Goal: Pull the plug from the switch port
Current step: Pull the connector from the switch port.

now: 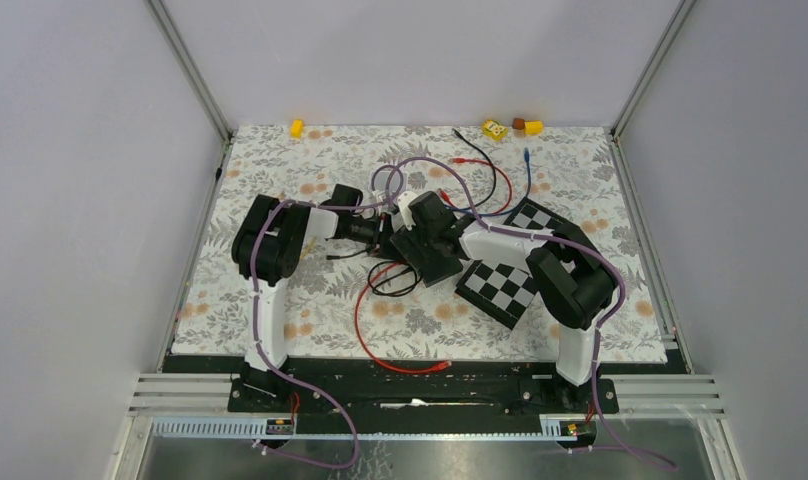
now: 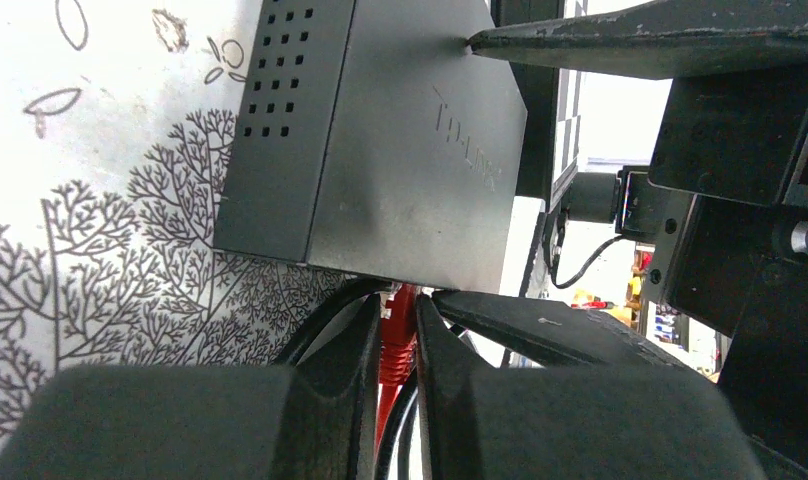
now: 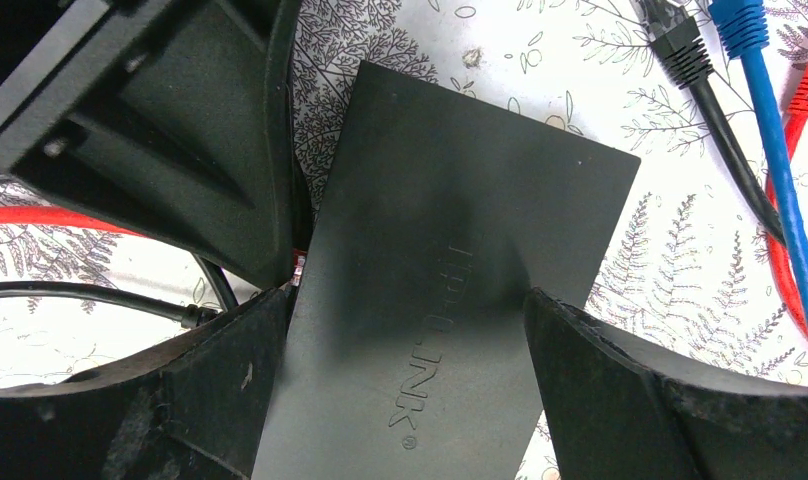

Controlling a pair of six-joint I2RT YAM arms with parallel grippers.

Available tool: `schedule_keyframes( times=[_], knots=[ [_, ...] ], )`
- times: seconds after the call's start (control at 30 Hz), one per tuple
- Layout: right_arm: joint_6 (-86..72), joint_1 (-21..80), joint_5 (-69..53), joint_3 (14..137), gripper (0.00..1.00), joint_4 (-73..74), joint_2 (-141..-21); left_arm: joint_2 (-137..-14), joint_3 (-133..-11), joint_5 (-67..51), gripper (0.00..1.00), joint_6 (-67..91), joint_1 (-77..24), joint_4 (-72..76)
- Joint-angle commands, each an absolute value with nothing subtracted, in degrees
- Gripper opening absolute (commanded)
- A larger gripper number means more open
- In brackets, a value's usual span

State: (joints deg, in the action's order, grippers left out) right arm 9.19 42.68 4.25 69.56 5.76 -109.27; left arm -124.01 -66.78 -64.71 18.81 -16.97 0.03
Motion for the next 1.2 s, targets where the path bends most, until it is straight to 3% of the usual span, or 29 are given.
schedule_keyframes(
  times=[0.0, 0.4, 0.73, 1.17],
  knots=[
    [10.37, 39.91, 7.26, 69.79, 0.93, 6.94, -110.17, -127.36, -67.54, -57.77, 0.0, 13.81, -16.44, -4.3],
    [10.31, 39.51, 7.17, 69.79, 0.93, 6.96, -110.08, -123.08, -60.48, -55.93, 0.0, 17.89, -16.44, 6.06],
    [10.29, 39.04, 6.52, 69.79, 0.93, 6.95, -110.3, -126.14, -67.63, -56.08, 0.0, 13.38, -16.27, -4.89],
    [10.11, 38.54, 6.35, 69.7, 0.93, 6.95, -110.04, -124.36, -63.81, -55.67, 0.0, 13.61, -16.17, -1.38]
  ],
)
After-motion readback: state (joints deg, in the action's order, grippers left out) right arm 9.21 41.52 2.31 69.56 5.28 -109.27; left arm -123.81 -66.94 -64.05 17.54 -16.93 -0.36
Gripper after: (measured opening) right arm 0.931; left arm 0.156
